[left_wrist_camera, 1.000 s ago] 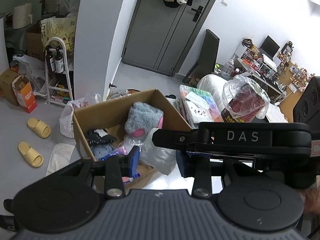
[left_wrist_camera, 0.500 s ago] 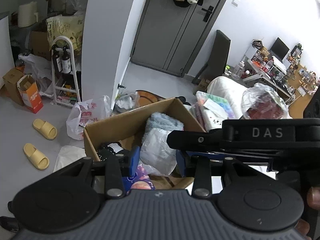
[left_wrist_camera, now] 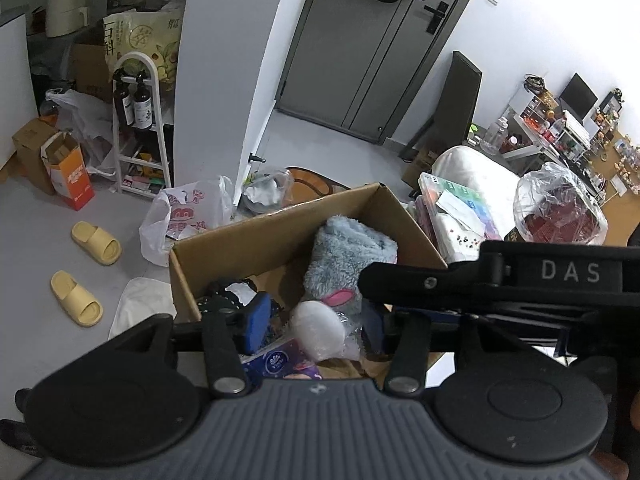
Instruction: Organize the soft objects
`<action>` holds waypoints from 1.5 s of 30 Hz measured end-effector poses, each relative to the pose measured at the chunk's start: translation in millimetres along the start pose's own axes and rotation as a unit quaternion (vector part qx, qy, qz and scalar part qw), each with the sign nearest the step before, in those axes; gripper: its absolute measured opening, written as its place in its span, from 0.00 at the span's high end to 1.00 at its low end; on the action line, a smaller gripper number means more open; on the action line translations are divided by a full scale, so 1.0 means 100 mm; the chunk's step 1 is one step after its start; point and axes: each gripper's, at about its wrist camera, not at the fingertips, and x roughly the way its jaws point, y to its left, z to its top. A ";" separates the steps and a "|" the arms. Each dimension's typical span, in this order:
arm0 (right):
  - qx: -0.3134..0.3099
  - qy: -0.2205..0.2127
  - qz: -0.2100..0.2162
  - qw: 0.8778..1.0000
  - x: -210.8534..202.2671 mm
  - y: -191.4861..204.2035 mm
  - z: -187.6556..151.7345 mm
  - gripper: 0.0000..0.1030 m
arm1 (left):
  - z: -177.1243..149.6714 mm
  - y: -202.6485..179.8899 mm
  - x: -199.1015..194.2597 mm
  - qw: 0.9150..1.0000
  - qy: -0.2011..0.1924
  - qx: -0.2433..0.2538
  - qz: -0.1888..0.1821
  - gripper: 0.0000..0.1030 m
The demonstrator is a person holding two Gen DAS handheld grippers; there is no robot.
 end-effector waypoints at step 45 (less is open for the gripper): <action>-0.042 -0.102 -0.095 0.989 -1.41 -0.20 -0.44 0.00 | -0.30 -0.57 -0.89 0.998 0.014 0.016 0.066 0.05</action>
